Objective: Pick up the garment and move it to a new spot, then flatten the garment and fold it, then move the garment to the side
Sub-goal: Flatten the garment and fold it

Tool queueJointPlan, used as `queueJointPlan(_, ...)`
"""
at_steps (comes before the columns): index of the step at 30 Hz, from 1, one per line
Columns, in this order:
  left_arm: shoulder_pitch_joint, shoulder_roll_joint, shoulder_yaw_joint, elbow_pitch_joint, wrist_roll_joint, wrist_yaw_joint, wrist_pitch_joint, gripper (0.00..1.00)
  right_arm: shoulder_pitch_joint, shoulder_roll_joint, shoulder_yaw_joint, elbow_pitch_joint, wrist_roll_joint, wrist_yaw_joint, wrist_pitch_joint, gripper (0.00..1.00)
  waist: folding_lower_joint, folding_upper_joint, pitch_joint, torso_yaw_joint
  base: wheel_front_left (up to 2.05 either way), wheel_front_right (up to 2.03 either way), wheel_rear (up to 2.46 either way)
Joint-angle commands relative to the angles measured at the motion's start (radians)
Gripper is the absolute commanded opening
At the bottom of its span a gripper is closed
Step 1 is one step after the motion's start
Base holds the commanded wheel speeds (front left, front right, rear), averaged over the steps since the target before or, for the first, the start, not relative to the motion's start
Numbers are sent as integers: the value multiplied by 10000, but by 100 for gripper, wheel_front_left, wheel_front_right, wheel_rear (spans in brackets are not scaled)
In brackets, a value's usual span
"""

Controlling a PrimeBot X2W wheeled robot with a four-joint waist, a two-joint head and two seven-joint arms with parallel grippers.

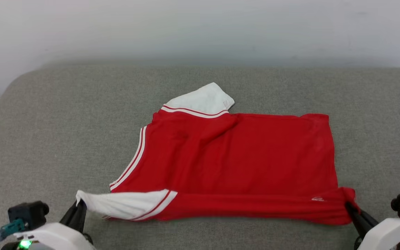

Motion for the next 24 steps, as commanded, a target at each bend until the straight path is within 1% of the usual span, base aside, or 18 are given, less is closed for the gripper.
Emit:
queueJointPlan(1,-495,-73,-31,196,85,-81,-116,0,-251,20,-53,-43,-141,-22,21,0,-1,-1,312,8,0,0,0)
queueJointPlan(7,-2280,-352,-397,1291,240,-634,-295,0,-1233,-80,59,143,-355,-20,-14,0,-1,-1,1125,37,0,0,0)
queueJointPlan(14,-4093,-743,-814,2877,337,-1352,-422,0,-2125,-232,209,696,-460,-20,-176,0,-1,-1,1901,127,0,0,0)
queueJointPlan(21,-5050,-1132,-1244,4354,179,-1927,-191,0,-2677,-377,627,1468,-477,-19,-403,0,-1,-1,2409,78,0,0,0)
queueJointPlan(24,-5254,-1183,-1499,4916,259,-2162,-6,0,-2810,-403,889,1886,-522,-19,-558,0,-1,-1,2450,40,0,0,0)
